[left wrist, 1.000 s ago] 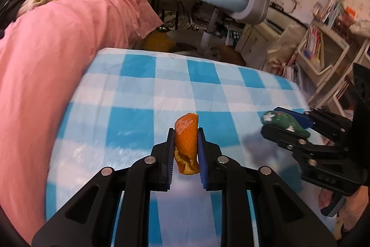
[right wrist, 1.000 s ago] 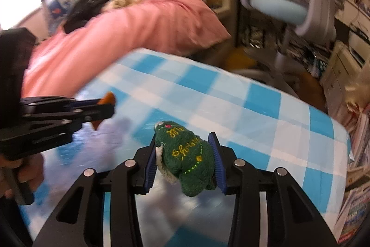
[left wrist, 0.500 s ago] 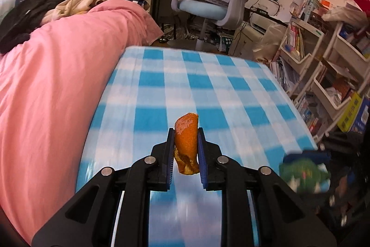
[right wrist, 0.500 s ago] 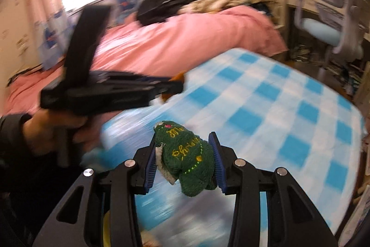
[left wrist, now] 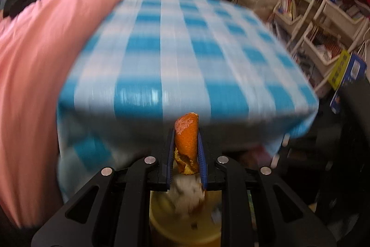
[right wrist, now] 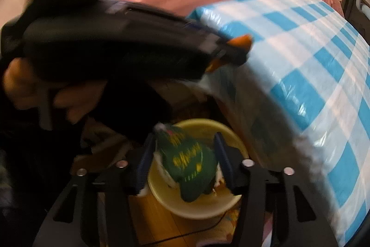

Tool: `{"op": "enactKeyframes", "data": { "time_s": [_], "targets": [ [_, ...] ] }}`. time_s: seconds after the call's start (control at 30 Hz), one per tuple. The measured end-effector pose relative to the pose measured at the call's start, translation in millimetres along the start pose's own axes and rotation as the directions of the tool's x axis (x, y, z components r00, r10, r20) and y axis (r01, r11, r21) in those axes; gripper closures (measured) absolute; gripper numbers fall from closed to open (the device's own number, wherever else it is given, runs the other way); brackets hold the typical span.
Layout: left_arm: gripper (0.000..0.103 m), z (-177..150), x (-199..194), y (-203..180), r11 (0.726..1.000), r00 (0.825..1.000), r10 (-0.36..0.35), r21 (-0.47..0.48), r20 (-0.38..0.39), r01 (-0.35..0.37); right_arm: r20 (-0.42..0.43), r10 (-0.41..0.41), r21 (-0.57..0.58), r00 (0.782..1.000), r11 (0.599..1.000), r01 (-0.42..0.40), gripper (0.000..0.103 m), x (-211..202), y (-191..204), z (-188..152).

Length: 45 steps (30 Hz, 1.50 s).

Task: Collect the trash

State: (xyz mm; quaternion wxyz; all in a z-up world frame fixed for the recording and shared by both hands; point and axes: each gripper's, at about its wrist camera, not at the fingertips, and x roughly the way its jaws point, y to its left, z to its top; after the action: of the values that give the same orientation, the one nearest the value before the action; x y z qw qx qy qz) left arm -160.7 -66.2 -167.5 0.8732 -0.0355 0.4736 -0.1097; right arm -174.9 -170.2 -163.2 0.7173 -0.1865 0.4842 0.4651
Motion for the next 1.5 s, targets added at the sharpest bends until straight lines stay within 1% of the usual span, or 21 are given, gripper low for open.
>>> {"op": "enactKeyframes", "data": {
  "time_s": [0.07, 0.13, 0.17, 0.2, 0.23, 0.3, 0.33, 0.37, 0.4, 0.47, 0.5, 0.57, 0.6, 0.63, 0.8, 0.93, 1.07, 1.23, 1.3, 1.4, 1.5],
  "targets": [
    [0.085, -21.3, 6.8, -2.8, 1.000, 0.997, 0.003, -0.012, -0.076, -0.004, 0.008, -0.029, 0.008, 1.000, 1.000, 0.029, 0.035, -5.9, -0.9, -3.0],
    [0.085, -37.9, 16.3, -3.9, 0.999, 0.985, -0.024, -0.035, -0.169, 0.019, 0.015, -0.073, 0.029, 0.997, 0.997, 0.073, 0.028, -14.4, -4.0, -9.9],
    [0.085, -41.4, 16.2, -2.2, 0.998, 0.984, -0.036, -0.054, -0.174, 0.027, 0.006, -0.096, 0.030, 0.995, 0.995, 0.096, 0.026, -16.3, -4.5, -14.2],
    [0.085, -43.3, 15.4, -3.2, 0.999, 0.983, -0.024, -0.048, -0.183, 0.015, 0.018, -0.164, 0.050, 0.986, 0.985, 0.162, 0.025, -20.9, -8.7, -19.0],
    [0.085, -43.8, 14.1, -4.2, 0.999, 0.984, -0.014, -0.035, -0.178, 0.008, 0.019, -0.195, 0.077, 0.981, 0.978, 0.193, 0.022, -24.0, -11.6, -22.9],
    [0.077, -40.9, 6.2, -5.3, 1.000, 0.991, 0.016, -0.012, -0.132, -0.018, 0.020, -0.235, 0.124, 0.972, 0.965, 0.231, 0.022, -30.0, -18.1, -28.5],
    [0.072, -39.6, 1.3, -5.2, 0.999, 0.994, 0.032, -0.012, -0.101, -0.034, 0.027, -0.281, 0.142, 0.959, 0.951, 0.274, 0.021, -34.2, -21.7, -30.1],
    [0.062, -38.0, -2.9, -4.6, 0.999, 0.996, 0.047, -0.014, -0.073, -0.049, 0.030, -0.347, 0.159, 0.937, 0.927, 0.338, 0.016, -37.7, -24.4, -31.0],
    [0.058, -36.6, -7.2, -4.0, 0.998, 0.997, 0.065, -0.017, -0.041, -0.066, 0.029, -0.399, 0.172, 0.916, 0.905, 0.389, 0.014, -41.1, -18.1, -34.9],
    [0.046, -32.0, -17.8, -3.3, 0.994, 0.994, 0.107, -0.024, 0.035, -0.106, 0.016, -0.526, 0.226, 0.850, 0.830, 0.509, 0.011, -47.7, -26.4, -36.9],
    [0.041, -29.4, -22.8, -3.7, 0.992, 0.989, 0.126, -0.026, 0.073, -0.124, 0.013, -0.560, 0.249, 0.828, 0.804, 0.540, 0.011, -50.4, -29.7, -40.1],
    [0.034, -19.3, -29.6, -5.6, 0.987, 0.978, 0.158, -0.023, 0.136, -0.157, -0.003, -0.666, 0.321, 0.746, 0.706, 0.631, 0.008, -59.1, -36.3, -45.0],
    [0.029, -16.5, -33.2, -8.9, 0.984, 0.969, 0.179, -0.012, 0.170, -0.179, -0.004, -0.689, 0.341, 0.725, 0.680, 0.649, 0.009, -62.0, -37.9, -46.2],
    [0.028, -14.7, -36.6, -12.3, 0.980, 0.961, 0.194, 0.001, 0.198, -0.198, 0.005, -0.703, 0.372, 0.712, 0.662, 0.651, 0.009, -66.3, -39.2, -46.7],
    [0.019, -10.5, -50.7, -27.7, 0.963, 0.930, 0.240, 0.048, 0.277, -0.263, 0.048, -0.734, 0.501, 0.677, 0.604, 0.620, 0.008, -81.9, -42.6, -53.1],
    [0.014, -5.2, -63.9, -36.4, 0.963, 0.919, 0.240, 0.042, 0.313, -0.267, 0.046, -0.748, 0.569, 0.662, 0.564, 0.599, 0.008, -85.1, -40.2, -61.6],
    [0.008, -2.4, -78.2, -40.9, 0.962, 0.903, 0.244, 0.026, 0.354, -0.270, 0.048, -0.769, 0.602, 0.637, 0.531, 0.596, 0.008, -91.2, -22.9, -70.1],
    [0.008, -4.8, -76.4, -40.4, 0.966, 0.902, 0.235, 0.017, 0.362, -0.258, 0.086, -0.785, 0.627, 0.614, 0.522, 0.579, 0.008, -90.9, -17.9, -69.6],
    [0.008, -5.8, -68.8, -37.5, 0.959, 0.904, 0.254, 0.029, 0.343, -0.280, 0.079, -0.783, 0.630, 0.617, 0.519, 0.578, 0.008, -82.9, -20.9, -68.9],
    [0.008, -4.0, -62.8, -31.0, 0.959, 0.909, 0.261, 0.017, 0.325, -0.282, 0.074, -0.777, 0.637, 0.625, 0.519, 0.570, 0.008, -75.7, -24.9, -66.1],
    [0.008, -1.6, -58.9, -24.6, 0.963, 0.912, 0.258, -0.011, 0.319, -0.269, 0.087, -0.778, 0.634, 0.622, 0.525, 0.568, 0.008, -72.2, -22.4, -64.7]
  ]
}}
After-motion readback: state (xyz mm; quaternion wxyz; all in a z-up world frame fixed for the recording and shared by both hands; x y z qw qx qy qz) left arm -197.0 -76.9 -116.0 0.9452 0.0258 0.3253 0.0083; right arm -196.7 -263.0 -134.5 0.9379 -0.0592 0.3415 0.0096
